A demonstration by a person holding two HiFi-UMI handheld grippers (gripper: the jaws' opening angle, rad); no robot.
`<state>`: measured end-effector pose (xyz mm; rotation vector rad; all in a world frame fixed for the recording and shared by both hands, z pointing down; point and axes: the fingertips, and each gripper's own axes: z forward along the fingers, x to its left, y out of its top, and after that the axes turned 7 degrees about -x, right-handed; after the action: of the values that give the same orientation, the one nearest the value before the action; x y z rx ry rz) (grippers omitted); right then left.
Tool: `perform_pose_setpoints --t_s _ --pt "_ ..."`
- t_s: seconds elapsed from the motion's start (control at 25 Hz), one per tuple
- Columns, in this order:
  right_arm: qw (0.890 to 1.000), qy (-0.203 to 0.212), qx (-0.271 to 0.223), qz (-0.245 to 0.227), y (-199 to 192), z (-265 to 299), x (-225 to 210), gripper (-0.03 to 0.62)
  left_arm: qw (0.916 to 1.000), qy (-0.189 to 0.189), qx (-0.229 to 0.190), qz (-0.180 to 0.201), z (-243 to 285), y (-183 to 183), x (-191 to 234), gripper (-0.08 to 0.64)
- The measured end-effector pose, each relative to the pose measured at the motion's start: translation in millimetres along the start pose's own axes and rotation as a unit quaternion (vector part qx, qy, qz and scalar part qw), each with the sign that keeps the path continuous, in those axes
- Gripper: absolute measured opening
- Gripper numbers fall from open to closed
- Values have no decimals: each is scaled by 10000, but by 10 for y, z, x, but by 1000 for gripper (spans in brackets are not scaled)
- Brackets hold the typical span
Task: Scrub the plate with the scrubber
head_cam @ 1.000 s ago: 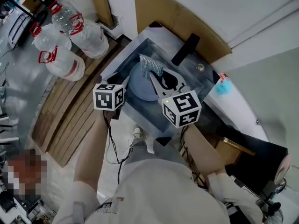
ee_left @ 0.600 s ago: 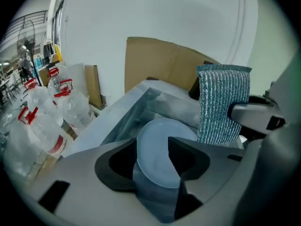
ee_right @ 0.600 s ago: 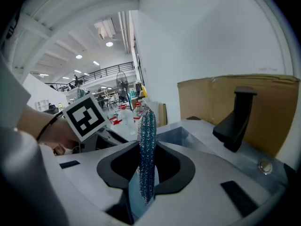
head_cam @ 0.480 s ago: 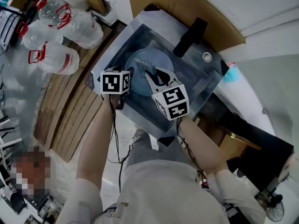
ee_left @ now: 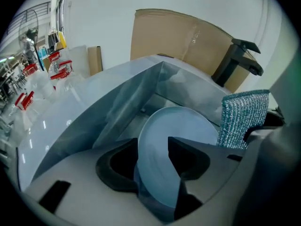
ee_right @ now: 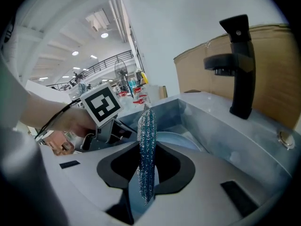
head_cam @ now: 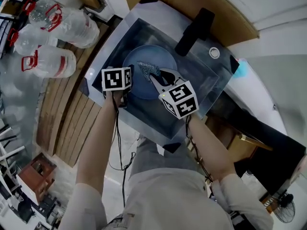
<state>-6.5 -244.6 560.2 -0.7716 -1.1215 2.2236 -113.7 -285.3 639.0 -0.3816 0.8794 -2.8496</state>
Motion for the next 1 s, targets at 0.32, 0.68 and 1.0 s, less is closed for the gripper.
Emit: perform_pose_setpoints --t_s 0.32,0.68,1.0 --pt "9987 241 427 124 -236 133 -72 103 9993 112 92 -330 252 -77 162 212" --pt "9910 507 1236 107 -560 298 -140 104 9988 -34 413 -263 427 -200 159 125" --pt "9855 521 1558 -420 -650 470 -275 109 9964 -412 443 -589 514 -210 138 80"
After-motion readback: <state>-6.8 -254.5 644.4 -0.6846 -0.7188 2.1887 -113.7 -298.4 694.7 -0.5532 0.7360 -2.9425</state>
